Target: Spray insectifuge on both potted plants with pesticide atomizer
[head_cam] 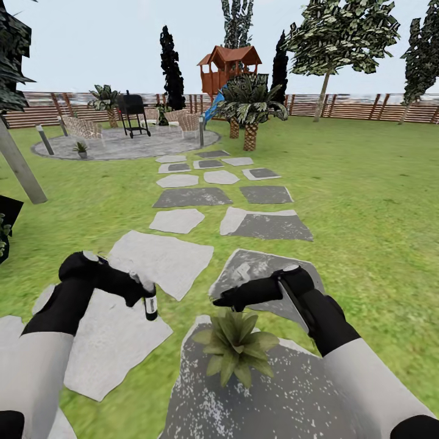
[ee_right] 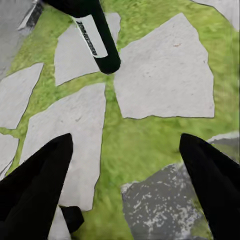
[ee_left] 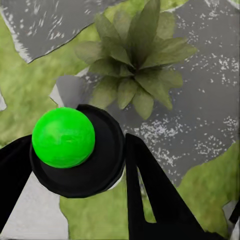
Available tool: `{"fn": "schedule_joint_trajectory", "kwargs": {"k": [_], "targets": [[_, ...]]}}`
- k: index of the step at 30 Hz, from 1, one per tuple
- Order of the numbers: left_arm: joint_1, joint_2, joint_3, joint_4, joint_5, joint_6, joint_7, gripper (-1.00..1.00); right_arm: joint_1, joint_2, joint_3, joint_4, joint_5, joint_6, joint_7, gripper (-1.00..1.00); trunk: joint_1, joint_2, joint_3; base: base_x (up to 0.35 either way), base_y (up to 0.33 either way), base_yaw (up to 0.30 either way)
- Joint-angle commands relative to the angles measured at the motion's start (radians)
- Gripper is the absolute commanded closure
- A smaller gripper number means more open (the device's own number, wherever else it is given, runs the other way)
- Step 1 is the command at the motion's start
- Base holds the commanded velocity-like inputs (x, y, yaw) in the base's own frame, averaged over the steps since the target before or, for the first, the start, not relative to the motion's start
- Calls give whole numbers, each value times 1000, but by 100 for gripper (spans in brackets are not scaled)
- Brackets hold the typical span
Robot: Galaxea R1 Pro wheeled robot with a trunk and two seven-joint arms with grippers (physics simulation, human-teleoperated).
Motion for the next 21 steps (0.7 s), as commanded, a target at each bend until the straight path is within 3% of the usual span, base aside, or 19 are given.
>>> {"fn": "schedule_joint_trajectory", "kwargs": {"k": [1, 2, 3, 4, 5, 6, 7, 9, 10, 11, 12, 14, 17, 18, 21], "targets": [[-1, 0, 41, -1, -7, 40, -8, 100, 2, -32, -1, 7, -1, 5, -3, -100, 0, 0, -1, 0, 0, 0], [-1, 3, 76, -1, -8, 67, -8, 100, 4, -73, -2, 24, -1, 4, -9, -100, 0, 0, -1, 0, 0, 0], [-1, 4, 92, -1, -8, 80, -8, 100, 4, -97, -3, 35, -2, 4, -11, -100, 0, 0, -1, 0, 0, 0], [0, 9, 122, -1, -8, 100, -8, 100, 5, -150, -4, 66, -3, 3, -14, -100, 0, 0, -1, 0, 0, 0], [0, 11, 135, -1, -8, 108, -8, 100, 5, -177, -5, 84, -3, 3, -16, -100, 0, 0, -1, 0, 0, 0], [1, 15, 172, -1, -9, 126, -8, 100, 6, -260, -11, 147, -6, 2, -18, -100, 0, 0, -1, 0, 0, 0], [2, 16, 191, -1, -9, 136, -8, 100, 6, -312, -22, 198, -7, 0, -19, -100, 0, 0, -1, 0, 0, 0], [4, 18, 221, -1, -9, 165, -8, 100, 6, -405, -73, 316, -9, -7, -20, -100, 0, 0, -1, 0, 0, 0], [8, 18, 237, -1, -9, 212, -8, 100, 6, -483, -148, 455, -9, -44, -22, -100, 0, 0, -1, 0, 0, 0], [9, 19, 241, 0, -9, 234, -8, 100, 6, -512, -184, 532, -10, -85, -22, -100, 0, 0, -1, 0, 0, 0], [10, 19, 243, 0, -9, 243, -8, 100, 6, -523, -202, 570, -10, -111, -23, -100, 0, 0, -1, 0, 0, 0], [11, 19, 245, 1, -9, 267, -8, 100, 6, -550, -262, 732, -10, -244, -22, -100, 0, 0, -1, 0, 0, 0], [12, 17, 246, 3, -39, 281, -8, 100, 6, -566, -298, 913, -10, -357, -47, -100, 0, 0, -1, 0, 0, 0], [12, 16, 246, 7, -65, 282, -8, 100, 6, -568, -302, 956, -10, -369, -72, -100, 0, 0, -1, 0, 0, 0], [14, 9, 247, 32, -186, 284, -8, 100, 7, -570, -306, 1105, -11, -458, -210, -100, 0, 0, -1, 0, 0, 0]]}}
